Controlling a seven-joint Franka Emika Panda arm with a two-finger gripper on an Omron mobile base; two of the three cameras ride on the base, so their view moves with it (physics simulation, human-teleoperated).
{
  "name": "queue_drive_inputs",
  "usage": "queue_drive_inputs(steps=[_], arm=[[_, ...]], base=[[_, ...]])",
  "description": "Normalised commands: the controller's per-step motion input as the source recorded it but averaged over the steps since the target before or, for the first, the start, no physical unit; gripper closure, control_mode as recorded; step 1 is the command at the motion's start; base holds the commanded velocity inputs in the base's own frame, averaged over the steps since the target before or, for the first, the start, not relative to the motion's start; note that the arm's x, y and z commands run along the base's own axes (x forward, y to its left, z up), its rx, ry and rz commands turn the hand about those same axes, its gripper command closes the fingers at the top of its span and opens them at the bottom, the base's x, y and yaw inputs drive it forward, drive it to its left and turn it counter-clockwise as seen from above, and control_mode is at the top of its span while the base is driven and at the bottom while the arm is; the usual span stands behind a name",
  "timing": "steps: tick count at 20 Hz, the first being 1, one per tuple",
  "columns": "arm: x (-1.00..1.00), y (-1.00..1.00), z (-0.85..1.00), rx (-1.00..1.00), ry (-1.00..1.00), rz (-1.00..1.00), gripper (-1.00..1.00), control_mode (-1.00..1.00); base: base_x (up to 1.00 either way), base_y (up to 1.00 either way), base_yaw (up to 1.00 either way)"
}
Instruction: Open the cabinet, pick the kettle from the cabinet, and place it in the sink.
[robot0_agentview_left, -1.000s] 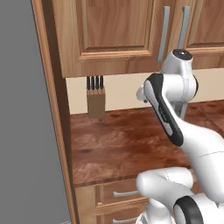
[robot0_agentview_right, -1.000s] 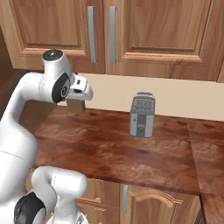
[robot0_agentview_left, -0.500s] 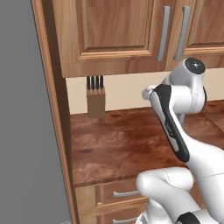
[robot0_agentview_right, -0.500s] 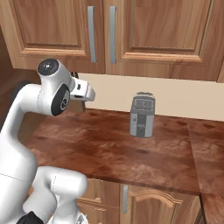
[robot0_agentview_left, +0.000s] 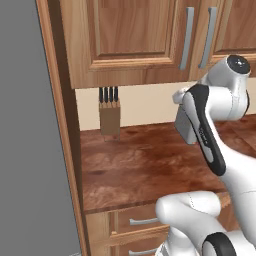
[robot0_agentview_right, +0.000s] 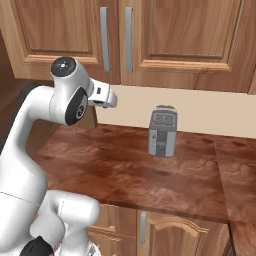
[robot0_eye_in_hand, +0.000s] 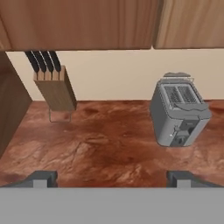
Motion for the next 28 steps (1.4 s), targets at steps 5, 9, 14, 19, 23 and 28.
queue_drive_inputs(steps=[5, 9, 14, 19, 23, 28], arm=[[0.07, -0.18, 0.31, 0.0, -0.01, 0.07, -1.0, -1.0], [0.18, -0.01, 0.21, 0.0, -0.12, 0.04, -1.0, -1.0], [0.26, 0.01, 0.21, 0.0, -0.1, 0.01, -1.0, -1.0], [0.3, 0.0, 0.25, 0.0, -0.02, 0.0, -1.0, -1.0], [0.31, 0.0, 0.25, 0.0, -0.03, 0.0, -1.0, -1.0], [0.3, 0.0, 0.26, 0.0, -0.03, 0.0, -1.0, -1.0]], base=[[0.0, 0.0, 0.0], [0.0, 0.0, 0.0], [0.0, 0.0, 0.0], [0.0, 0.0, 0.0], [0.0, 0.0, 0.0], [0.0, 0.0, 0.0]])
